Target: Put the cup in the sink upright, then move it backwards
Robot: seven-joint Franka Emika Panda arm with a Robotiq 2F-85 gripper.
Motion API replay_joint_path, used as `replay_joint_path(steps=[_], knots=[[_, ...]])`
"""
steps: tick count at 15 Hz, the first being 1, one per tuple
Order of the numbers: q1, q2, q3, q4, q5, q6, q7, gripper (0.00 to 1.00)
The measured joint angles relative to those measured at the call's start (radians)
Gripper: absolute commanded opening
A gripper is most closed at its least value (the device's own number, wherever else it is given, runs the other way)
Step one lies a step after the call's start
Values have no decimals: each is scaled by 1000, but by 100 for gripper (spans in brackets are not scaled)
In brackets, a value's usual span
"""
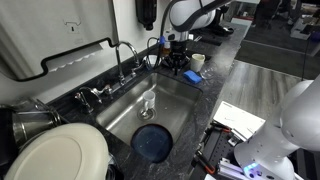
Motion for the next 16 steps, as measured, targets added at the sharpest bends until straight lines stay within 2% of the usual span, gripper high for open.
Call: replay_joint_path(steps=[4,6,7,8,11,14,16], knots=[[23,-14,-10,-1,21,-10,-49,26],[23,-14,-12,-1,21,-10,-53,26],[23,-14,-12,-1,21,-11,-53,51],[23,-14,-12,-1,21,-11,-53,53],[44,-16,-10,-3,-1,34,-69,72],[107,-47,16,-13,-29,97,-84,94],[150,-79,32,-28,-28,128,-115,100]])
